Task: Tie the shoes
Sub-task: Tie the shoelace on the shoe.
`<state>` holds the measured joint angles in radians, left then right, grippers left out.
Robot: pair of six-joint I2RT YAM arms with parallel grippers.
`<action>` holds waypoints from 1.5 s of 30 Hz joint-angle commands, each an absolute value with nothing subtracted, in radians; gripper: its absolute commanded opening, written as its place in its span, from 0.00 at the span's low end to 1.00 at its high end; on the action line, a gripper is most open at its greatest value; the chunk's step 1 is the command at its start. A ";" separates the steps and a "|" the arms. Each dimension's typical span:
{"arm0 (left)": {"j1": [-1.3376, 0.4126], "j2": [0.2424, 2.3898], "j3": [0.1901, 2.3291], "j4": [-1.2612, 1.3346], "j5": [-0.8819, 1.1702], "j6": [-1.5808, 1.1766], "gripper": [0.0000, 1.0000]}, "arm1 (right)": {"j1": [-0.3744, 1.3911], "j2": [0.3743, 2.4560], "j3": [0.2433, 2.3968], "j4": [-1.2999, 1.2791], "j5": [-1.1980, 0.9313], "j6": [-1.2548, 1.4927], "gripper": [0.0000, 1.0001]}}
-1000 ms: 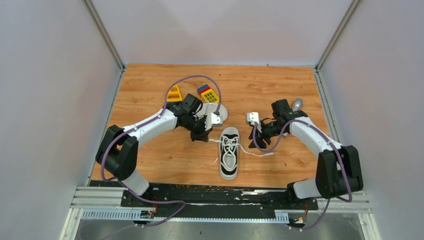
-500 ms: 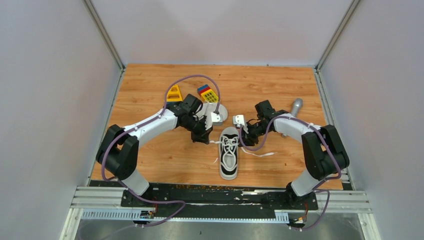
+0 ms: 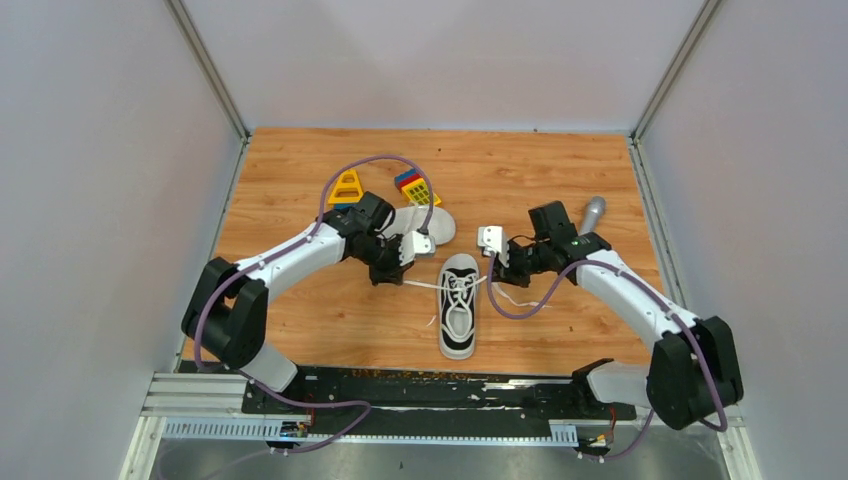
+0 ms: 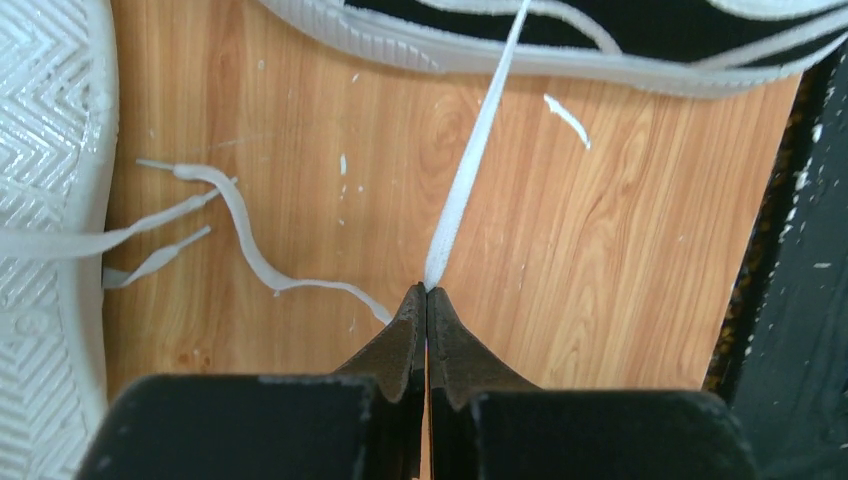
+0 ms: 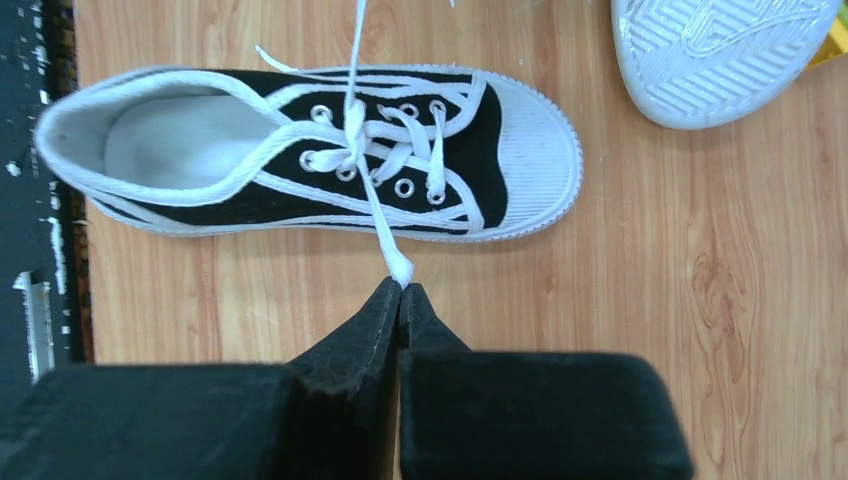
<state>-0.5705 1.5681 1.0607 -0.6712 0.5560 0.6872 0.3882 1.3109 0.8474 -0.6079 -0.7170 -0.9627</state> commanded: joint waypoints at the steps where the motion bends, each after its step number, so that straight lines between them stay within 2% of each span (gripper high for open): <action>1: -0.561 1.474 1.017 -0.697 0.472 0.812 0.00 | 0.382 1.234 0.827 -0.699 -0.684 -0.903 0.00; 10: -0.550 1.352 0.904 -0.779 0.402 0.902 0.00 | 0.374 1.152 0.749 -0.761 -0.588 -0.843 0.00; 16: -0.549 1.319 0.867 -0.783 0.397 0.887 0.00 | 0.324 1.198 0.689 -0.730 -0.585 -0.831 0.00; 23: -0.548 1.317 0.909 -0.807 0.356 0.876 0.00 | 0.292 1.234 0.738 -0.738 -0.608 -0.820 0.00; 30: -0.549 1.342 1.047 -0.875 0.499 0.827 0.00 | 0.292 1.257 0.788 -0.753 -0.677 -0.725 0.00; 41: -0.541 1.329 0.943 -0.743 0.307 0.811 0.00 | 0.237 1.297 0.757 -0.646 -0.601 -0.628 0.00; 45: -0.519 1.319 0.933 -0.750 0.323 0.803 0.00 | 0.220 1.310 0.760 -0.638 -0.591 -0.635 0.00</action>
